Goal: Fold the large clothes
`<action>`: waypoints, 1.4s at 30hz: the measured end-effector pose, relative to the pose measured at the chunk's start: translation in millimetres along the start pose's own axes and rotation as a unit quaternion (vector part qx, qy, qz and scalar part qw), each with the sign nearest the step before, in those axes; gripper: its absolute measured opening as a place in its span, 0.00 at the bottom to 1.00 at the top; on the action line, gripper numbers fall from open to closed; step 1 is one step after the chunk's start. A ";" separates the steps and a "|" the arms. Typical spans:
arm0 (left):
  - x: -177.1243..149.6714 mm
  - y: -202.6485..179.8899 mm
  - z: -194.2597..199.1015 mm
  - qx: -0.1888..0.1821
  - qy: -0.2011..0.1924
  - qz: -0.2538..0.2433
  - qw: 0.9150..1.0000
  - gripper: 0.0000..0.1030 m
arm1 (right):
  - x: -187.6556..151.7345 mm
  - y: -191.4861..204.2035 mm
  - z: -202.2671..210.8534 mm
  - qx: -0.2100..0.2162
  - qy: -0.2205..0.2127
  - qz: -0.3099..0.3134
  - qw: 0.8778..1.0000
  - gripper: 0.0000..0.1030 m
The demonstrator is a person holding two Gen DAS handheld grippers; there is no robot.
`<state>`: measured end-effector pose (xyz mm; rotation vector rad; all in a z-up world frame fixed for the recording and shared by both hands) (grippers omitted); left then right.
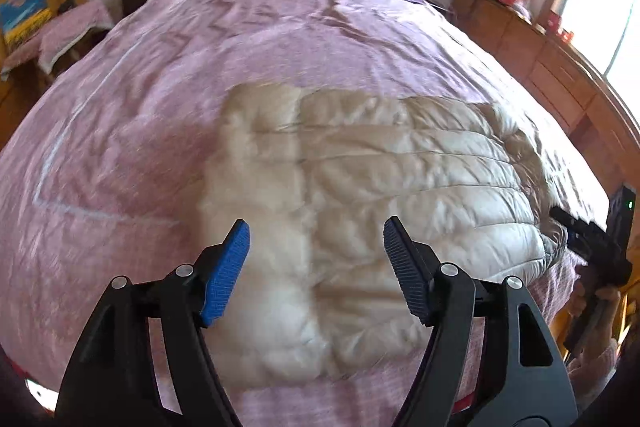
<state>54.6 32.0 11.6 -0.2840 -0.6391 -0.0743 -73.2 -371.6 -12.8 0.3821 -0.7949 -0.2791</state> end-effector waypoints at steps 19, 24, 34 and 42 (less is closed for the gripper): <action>3.1 -67.3 -82.0 -0.031 0.023 -0.050 0.998 0.67 | 38.6 9.0 -32.3 -0.073 -0.014 0.047 0.996 0.12; 4.2 -79.0 -100.7 -0.036 0.024 -0.070 0.997 0.67 | 24.5 -9.1 -37.5 -0.093 -0.012 0.023 0.995 0.12; -2.6 -76.6 -75.1 -0.045 0.025 -0.054 0.997 0.67 | 20.1 -16.5 0.1 -0.047 -0.022 -0.020 0.998 0.69; -23.9 -96.4 -58.9 -0.066 0.041 -0.066 0.995 0.67 | -4.0 -17.7 3.7 -0.004 0.009 -0.041 0.999 0.74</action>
Point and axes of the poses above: each gripper's, at about its wrist camera, not at the fingertips, and z roughly against the way its jaws point, y to its left, x to its top, the point moved 2 cm from there along -z, roughly the way its jaws point, and after that the axes turned 9 degrees about z, right-handed, at the moved point
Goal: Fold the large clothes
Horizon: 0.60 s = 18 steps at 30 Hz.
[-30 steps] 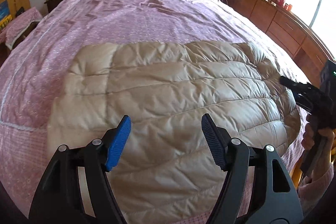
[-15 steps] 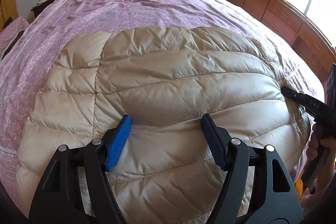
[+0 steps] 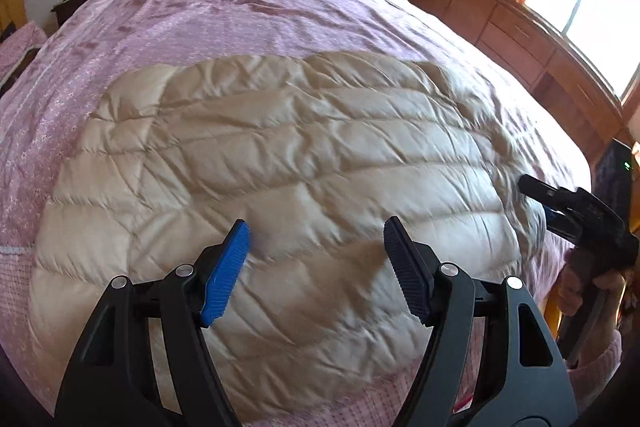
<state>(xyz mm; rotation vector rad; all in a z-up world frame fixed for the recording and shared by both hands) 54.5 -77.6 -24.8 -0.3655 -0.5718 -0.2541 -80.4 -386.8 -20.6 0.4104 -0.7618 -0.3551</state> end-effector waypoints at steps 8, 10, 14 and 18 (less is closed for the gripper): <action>-8.6 -4.0 -22.5 0.043 0.019 -0.019 0.999 0.69 | -19.8 -0.1 -32.7 0.049 0.045 -0.014 0.998 0.76; -11.4 -7.0 -27.1 0.056 0.020 -0.030 0.998 0.69 | -20.8 1.8 -34.9 0.072 0.047 -0.018 0.996 0.75; -13.2 -6.2 -30.4 0.060 0.024 -0.027 0.998 0.69 | -21.9 1.7 -33.8 0.113 0.043 -0.038 0.992 0.56; -13.5 -5.2 -31.8 0.063 0.027 -0.027 0.997 0.69 | -20.9 0.1 -26.6 0.141 0.027 -0.052 0.988 0.41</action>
Point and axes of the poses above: each gripper's, at about its wrist camera, not at the fingertips, and z roughly against the way its jaws point, y to its left, x to its top, the point moved 2 cm from there along -z, roughly the way its jaws point, and after that the axes turned 9 degrees about z, right-handed, at the moved point
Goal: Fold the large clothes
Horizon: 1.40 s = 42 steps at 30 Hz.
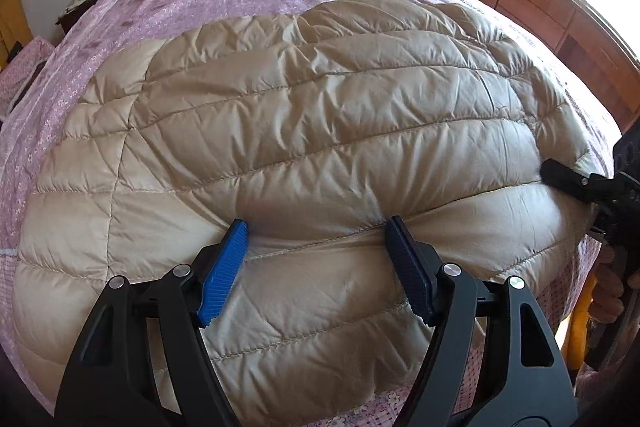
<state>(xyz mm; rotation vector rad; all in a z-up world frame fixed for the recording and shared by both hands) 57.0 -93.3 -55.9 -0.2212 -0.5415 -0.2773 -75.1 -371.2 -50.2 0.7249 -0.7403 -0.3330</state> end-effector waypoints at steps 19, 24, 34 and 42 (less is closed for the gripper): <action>-1.6 5.3 -5.6 -0.004 0.003 0.009 1.000 0.69 | 23.1 106.2 16.2 0.043 -0.028 0.124 0.991 0.31; -3.5 11.1 -4.9 -0.015 0.000 0.013 1.000 0.68 | 24.3 133.7 2.1 0.050 -0.018 0.161 0.985 0.31; 8.0 81.3 57.9 0.006 -0.057 0.086 0.995 0.67 | 24.2 148.7 -2.5 0.032 -0.010 0.184 0.982 0.31; 7.0 155.4 64.5 0.077 -0.069 0.165 0.981 0.67 | 22.9 171.3 -17.3 0.042 0.007 0.197 0.979 0.31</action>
Point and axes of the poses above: each gripper's, at about its wrist camera, not at the fingertips, and z roughly against the way its jaws point, y to its left, x to its top, the point moved 2 cm from there along -z, roughly the way its jaws point, and after that the axes turned 9 degrees about z, right-handed, at the moved point
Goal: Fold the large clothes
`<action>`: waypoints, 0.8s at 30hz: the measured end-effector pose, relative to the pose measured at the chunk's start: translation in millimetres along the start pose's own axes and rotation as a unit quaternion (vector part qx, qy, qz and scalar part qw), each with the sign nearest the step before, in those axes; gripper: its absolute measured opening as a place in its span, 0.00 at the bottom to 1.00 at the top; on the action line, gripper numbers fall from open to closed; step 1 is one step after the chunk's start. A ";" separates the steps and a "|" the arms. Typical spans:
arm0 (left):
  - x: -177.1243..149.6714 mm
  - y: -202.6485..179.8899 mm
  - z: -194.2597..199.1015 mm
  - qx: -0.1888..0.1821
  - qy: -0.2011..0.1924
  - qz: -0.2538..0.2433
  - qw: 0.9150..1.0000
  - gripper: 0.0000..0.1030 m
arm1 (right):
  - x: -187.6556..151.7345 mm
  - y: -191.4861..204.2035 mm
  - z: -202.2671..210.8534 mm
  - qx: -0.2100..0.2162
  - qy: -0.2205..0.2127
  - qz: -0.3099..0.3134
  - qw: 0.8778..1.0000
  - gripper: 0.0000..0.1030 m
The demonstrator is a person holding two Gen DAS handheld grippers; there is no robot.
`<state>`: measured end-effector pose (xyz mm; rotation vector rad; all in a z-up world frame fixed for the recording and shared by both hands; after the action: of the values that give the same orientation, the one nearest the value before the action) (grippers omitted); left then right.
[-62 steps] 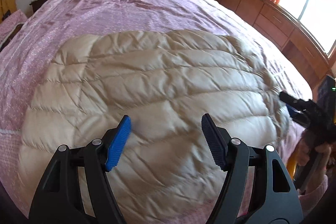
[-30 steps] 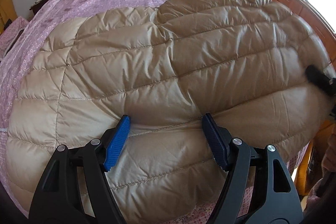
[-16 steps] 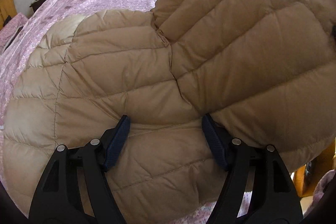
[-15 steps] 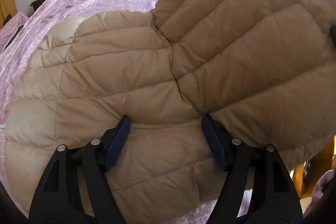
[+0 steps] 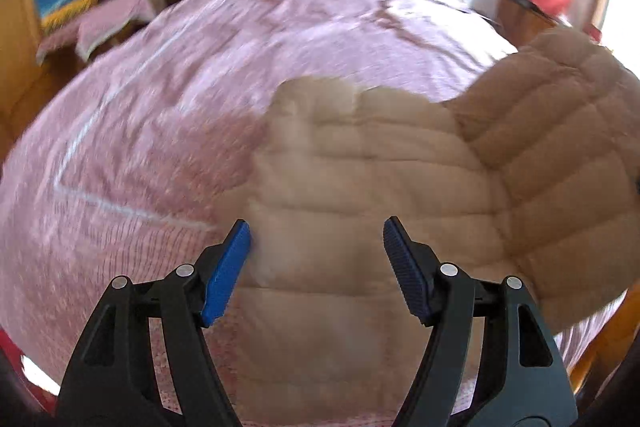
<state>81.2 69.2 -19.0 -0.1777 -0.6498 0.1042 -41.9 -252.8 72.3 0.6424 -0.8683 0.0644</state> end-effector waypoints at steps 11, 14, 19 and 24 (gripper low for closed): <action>-5.7 12.7 -27.6 -0.017 0.021 0.017 1.000 0.58 | 7.5 50.7 -53.5 0.033 0.043 0.037 0.998 0.31; -4.4 13.1 -28.5 -0.020 0.020 0.015 0.999 0.58 | 3.4 60.9 -73.0 0.039 0.062 0.042 0.996 0.31; -1.4 22.7 -25.5 -0.032 0.023 0.036 0.999 0.58 | -10.2 74.6 -104.8 0.040 0.096 0.046 0.994 0.31; 2.5 35.4 -15.3 -0.035 0.015 0.052 0.998 0.58 | -31.0 76.0 -140.3 0.047 0.132 0.030 0.990 0.31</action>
<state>91.1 102.2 -36.4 -0.2807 -0.6144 0.1794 11.3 -107.8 21.6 0.6780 -0.6310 0.2411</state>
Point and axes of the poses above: each gripper's, at about its wrist camera, not at the fingertips, and z roughly against the way its jaws point, y to its left, x to its top, the point moved 2 cm from there along -z, roughly the way its jaws point, and after that the axes turned 9 degrees about z, right-handed, at the moved point
